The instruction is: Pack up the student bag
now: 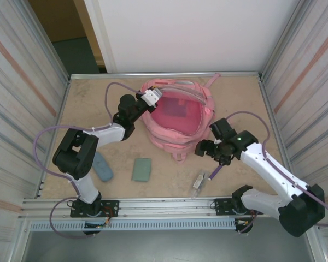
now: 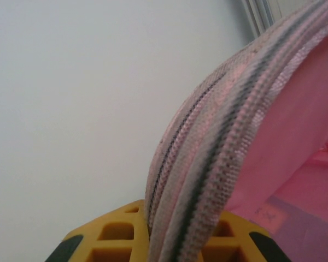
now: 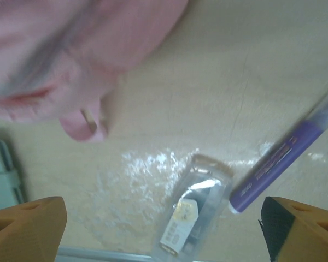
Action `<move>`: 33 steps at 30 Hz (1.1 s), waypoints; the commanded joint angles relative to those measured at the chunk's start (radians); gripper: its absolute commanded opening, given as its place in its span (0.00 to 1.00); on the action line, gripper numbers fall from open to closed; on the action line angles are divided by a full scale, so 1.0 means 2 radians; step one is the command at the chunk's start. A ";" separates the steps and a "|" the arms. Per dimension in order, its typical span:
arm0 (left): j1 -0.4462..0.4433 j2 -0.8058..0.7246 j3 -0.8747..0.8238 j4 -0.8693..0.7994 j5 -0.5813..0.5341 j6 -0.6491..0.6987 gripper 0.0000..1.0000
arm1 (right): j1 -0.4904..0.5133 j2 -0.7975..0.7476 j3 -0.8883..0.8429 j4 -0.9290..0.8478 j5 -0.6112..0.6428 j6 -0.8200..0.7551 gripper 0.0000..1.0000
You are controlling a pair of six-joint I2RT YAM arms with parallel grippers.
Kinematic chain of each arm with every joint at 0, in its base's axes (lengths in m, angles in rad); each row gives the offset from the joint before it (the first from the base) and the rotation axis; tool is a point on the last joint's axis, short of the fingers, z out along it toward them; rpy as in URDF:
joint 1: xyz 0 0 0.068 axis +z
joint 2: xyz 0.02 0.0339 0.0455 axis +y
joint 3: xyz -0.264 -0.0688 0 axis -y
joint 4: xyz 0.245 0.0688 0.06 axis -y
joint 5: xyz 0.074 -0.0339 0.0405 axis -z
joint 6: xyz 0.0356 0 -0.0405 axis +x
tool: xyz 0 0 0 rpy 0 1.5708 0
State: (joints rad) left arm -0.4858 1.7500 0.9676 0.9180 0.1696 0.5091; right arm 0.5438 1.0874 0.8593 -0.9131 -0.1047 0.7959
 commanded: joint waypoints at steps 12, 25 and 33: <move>0.006 -0.101 -0.168 -0.035 -0.062 -0.142 0.15 | 0.094 0.126 0.070 0.082 0.015 -0.073 0.92; 0.005 -0.336 -0.209 -0.344 0.064 -0.316 0.58 | 0.159 0.181 0.058 0.193 -0.112 -0.085 0.88; 0.007 -0.454 -0.208 -0.655 0.049 -0.524 0.66 | 0.208 0.259 0.078 0.238 -0.145 -0.033 0.75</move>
State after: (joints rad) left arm -0.4816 0.8761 0.5583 -0.0769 0.2409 -0.3279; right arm 0.9367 1.5543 0.9833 -0.4839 -0.3435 0.6765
